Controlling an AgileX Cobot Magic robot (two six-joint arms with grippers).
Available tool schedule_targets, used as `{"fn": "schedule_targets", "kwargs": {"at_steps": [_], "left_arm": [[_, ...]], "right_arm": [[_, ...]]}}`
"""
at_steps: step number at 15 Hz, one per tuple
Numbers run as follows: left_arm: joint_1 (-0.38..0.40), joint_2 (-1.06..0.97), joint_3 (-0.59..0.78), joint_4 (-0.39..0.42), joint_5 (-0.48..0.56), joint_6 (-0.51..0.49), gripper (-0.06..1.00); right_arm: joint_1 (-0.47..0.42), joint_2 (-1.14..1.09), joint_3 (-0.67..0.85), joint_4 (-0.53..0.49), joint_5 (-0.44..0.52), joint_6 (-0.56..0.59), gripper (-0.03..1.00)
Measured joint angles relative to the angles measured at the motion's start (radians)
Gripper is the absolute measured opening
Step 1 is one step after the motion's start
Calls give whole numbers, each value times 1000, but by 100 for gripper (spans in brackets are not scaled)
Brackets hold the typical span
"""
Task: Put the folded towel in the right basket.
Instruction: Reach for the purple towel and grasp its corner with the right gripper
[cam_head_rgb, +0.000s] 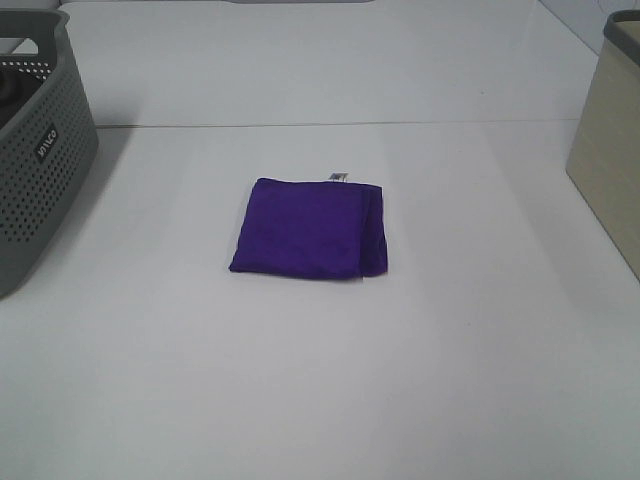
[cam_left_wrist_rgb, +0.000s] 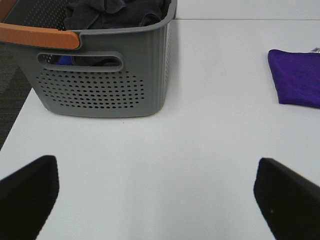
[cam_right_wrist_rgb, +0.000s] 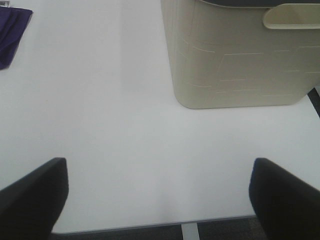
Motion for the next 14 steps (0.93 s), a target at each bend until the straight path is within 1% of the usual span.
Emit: {"fn": "schedule_targets", "kwargs": {"at_steps": [14], "left_arm": [[0,0,0,0,0,0,99]], "right_arm": [[0,0,0,0,0,0,94]]}}
